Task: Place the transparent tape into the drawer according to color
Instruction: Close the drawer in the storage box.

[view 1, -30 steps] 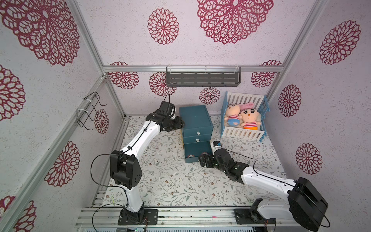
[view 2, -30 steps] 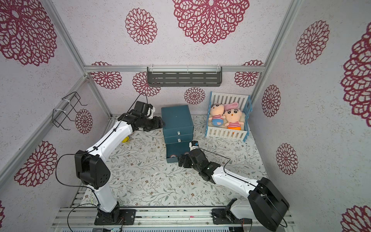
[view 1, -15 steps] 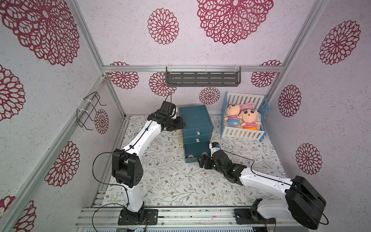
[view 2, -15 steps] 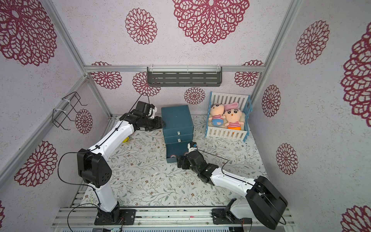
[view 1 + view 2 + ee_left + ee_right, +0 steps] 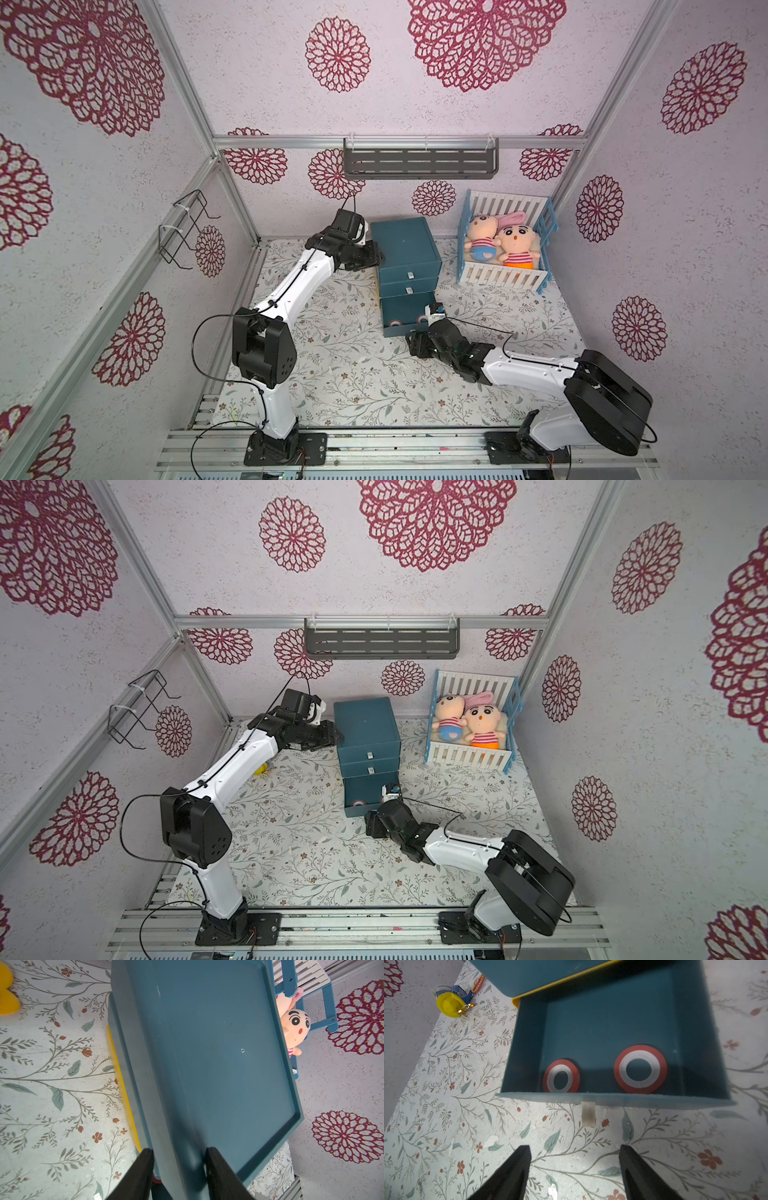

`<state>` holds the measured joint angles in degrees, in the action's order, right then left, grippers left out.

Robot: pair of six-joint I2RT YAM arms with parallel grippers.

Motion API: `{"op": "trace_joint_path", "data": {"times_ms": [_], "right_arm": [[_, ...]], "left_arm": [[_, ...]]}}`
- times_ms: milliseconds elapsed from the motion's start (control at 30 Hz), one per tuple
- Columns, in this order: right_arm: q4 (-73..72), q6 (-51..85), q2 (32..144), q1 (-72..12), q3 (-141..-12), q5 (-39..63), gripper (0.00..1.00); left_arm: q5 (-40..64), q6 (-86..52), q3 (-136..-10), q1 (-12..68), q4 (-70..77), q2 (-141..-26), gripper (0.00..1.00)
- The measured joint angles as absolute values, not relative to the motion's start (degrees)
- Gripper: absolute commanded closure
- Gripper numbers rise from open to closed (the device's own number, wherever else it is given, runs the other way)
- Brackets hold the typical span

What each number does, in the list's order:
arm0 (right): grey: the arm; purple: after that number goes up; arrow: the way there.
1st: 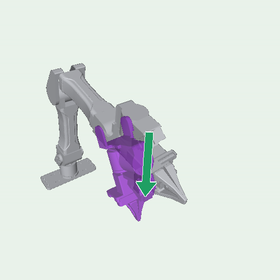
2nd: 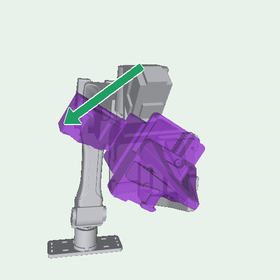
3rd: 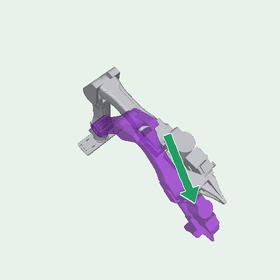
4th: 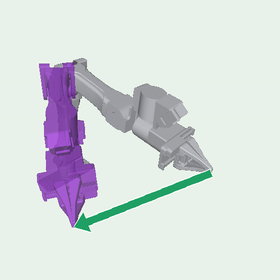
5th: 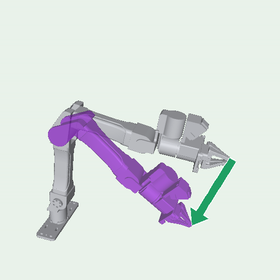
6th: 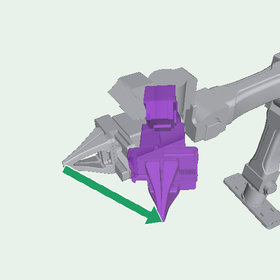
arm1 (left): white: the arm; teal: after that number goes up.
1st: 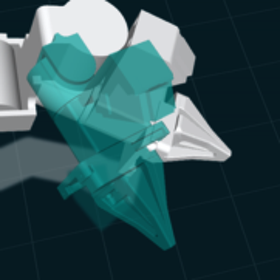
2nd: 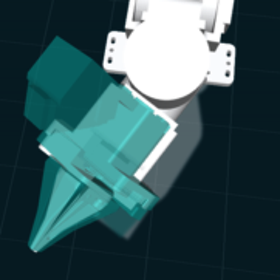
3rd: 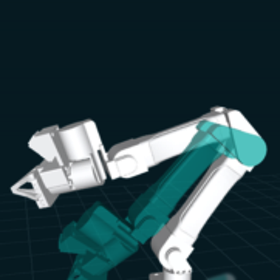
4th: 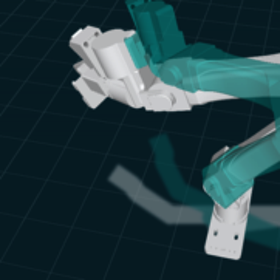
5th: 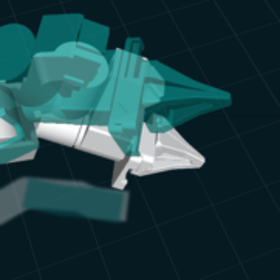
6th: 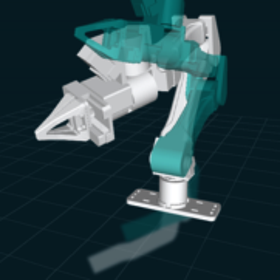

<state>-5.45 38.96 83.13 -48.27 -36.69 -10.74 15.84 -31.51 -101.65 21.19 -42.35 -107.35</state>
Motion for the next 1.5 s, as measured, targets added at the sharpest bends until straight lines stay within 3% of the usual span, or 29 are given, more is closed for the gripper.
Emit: {"op": "trace_joint_path", "data": {"times_ms": [500, 1500], "right_arm": [[-6.07, 36.38, 90.0, -49.17, -41.1, -16.4, 0.35], [-11.99, 27.51, 99.48, -45.93, -49.67, -21.65, 0.38]], "left_arm": [[16.23, -31.48, -101.65, 21.26, -42.3, -107.35, 0.55], [17.28, -31.35, -101.65, 21.39, -42.26, -107.35, 0.58]]}}
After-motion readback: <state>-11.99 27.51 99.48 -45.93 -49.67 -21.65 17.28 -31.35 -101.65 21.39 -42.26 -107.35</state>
